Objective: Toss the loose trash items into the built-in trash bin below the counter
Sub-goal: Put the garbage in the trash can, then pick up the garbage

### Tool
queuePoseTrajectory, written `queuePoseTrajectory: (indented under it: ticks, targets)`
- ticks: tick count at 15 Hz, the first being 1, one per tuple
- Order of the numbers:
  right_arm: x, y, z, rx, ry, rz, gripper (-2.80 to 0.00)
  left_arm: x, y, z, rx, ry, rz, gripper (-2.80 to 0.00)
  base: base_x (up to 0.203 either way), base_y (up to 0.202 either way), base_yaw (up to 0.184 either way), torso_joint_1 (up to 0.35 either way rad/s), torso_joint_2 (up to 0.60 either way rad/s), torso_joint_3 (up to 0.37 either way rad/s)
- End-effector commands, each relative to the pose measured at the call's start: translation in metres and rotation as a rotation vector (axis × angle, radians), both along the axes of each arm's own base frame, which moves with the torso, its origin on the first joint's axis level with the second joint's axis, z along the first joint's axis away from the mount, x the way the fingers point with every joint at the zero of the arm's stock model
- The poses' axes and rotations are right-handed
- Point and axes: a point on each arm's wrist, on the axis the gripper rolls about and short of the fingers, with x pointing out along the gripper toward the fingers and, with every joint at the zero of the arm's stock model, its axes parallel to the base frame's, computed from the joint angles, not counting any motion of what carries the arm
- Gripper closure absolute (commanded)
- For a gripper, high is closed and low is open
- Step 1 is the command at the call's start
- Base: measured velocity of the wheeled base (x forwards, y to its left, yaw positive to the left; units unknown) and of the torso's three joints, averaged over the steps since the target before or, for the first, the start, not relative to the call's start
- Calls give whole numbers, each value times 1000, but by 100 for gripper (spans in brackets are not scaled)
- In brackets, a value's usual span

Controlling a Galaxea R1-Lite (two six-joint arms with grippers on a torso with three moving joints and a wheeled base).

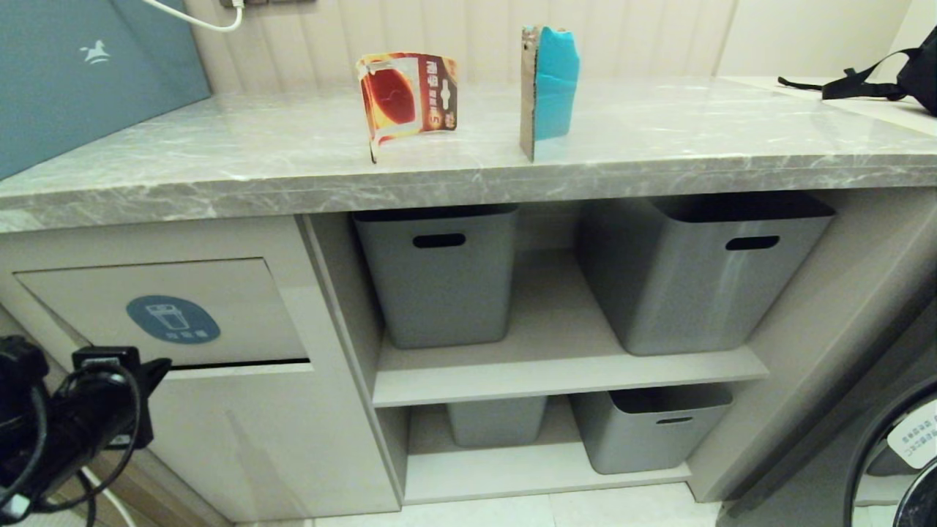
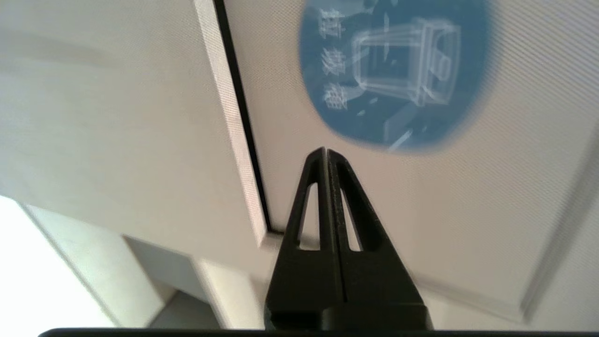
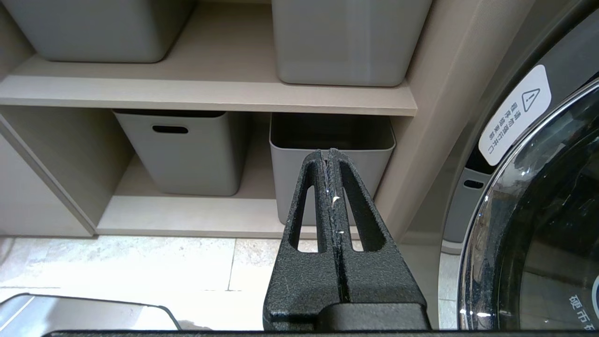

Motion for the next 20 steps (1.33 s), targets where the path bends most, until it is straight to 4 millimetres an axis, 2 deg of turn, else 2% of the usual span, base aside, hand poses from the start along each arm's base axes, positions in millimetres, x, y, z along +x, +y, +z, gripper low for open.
queuePoseTrajectory:
  ticks: [1, 4, 8, 11, 15, 17, 20]
  targets:
    - [0, 0, 0, -1, -2, 0, 0, -38, -7, 15, 55, -82, -9, 0, 0, 0, 0, 0, 0, 0]
    - [0, 0, 0, -1, -2, 1, 0, -87, -17, 17, 232, -127, -82, 0, 0, 0, 0, 0, 0, 0]
    - [0, 0, 0, -1, -2, 1, 0, -134, -31, 21, 625, -174, -215, 0, 0, 0, 0, 0, 0, 0]
    - [0, 0, 0, -1, -2, 0, 0, -144, -37, 21, 976, -194, -336, 0, 0, 0, 0, 0, 0, 0]
    - [0, 0, 0, -1, -2, 1, 0, -152, -44, 22, 1450, -319, -515, 0, 0, 0, 0, 0, 0, 0]
    - [0, 0, 0, -1, -2, 1, 0, -164, -44, 17, 1568, -319, -535, 0, 0, 0, 0, 0, 0, 0]
    - [0, 0, 0, -1, -2, 1, 0, -190, -44, 0, 1613, -278, -566, 0, 0, 0, 0, 0, 0, 0]
